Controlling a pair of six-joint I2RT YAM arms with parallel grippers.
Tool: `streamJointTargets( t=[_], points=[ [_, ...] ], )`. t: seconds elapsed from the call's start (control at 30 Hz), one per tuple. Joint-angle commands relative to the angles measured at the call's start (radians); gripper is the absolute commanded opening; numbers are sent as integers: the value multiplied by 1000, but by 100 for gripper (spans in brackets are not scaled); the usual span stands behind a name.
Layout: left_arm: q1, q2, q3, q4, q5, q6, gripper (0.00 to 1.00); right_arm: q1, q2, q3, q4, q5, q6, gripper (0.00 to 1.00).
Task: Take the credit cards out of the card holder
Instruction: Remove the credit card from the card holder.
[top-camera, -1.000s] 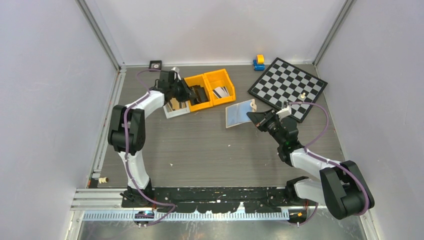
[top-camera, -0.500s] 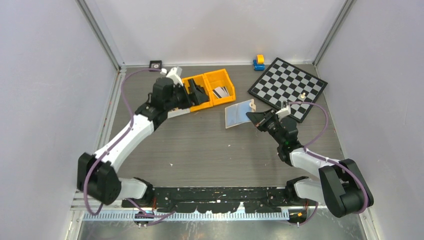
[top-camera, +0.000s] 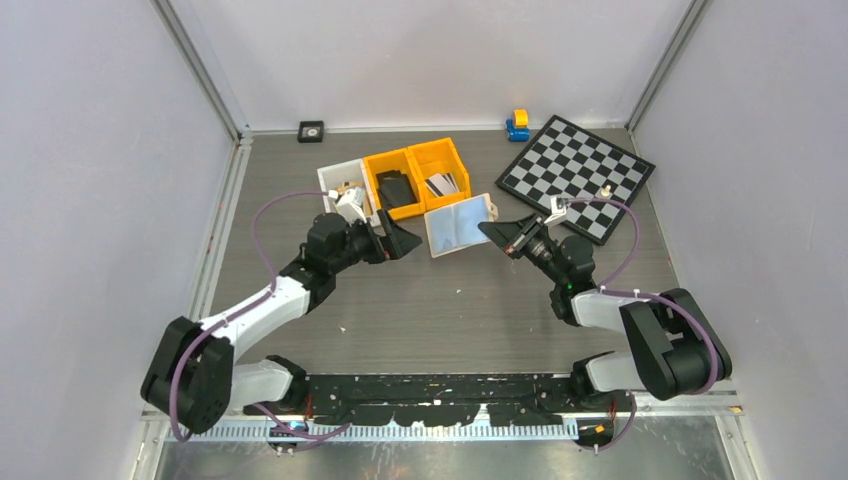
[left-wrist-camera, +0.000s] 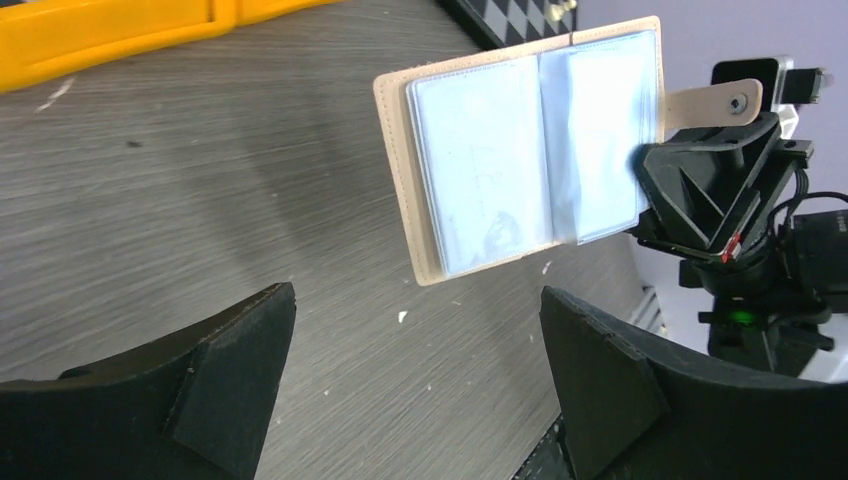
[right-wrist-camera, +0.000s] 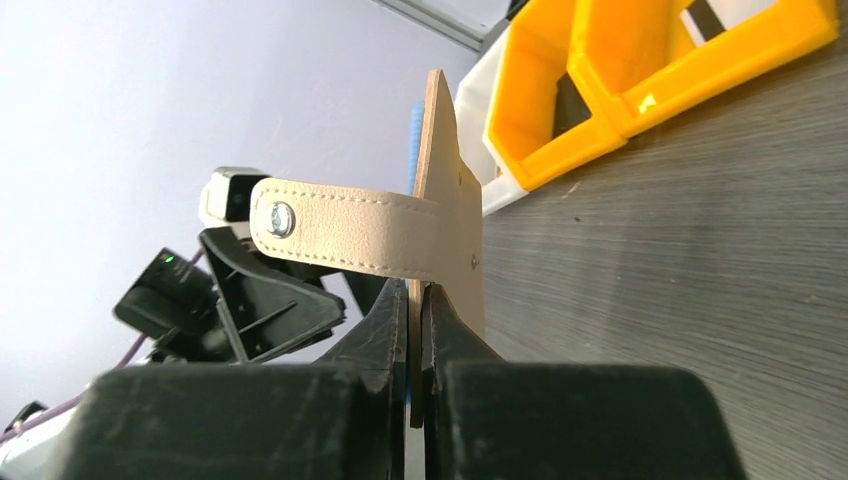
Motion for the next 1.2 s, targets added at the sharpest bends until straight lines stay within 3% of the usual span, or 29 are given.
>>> streamJointTargets(
  t=[0.0,0.13,0.3,0.37,0.5,0.67,0.93,1.17],
  points=[
    [4,73,9,273,122,-47,94,-4,4,28,175,-38,55,1],
    [4,56,-17,308,116,-50,93,-4,-38,30,104,7,51,0],
    [4,19,-56,320,60,-51,93,-4,-128,145,-364,156,-6,1],
    [4,17,-69,338,56,-56,93,-4,-146,164,-420,153,-56,0],
    [5,33,-93,375,47,-75,93,-5,-194,47,-199,154,-4,0],
    [4,101,-102,447,76,-113,93,-6,-279,34,-283,146,-72,1],
    [4,157,-97,555,157,-154,92,-6,-273,4,-84,57,-29,1],
    [3,195,-96,676,230,-201,92,-6,-264,2,-8,18,11,0]
  ],
)
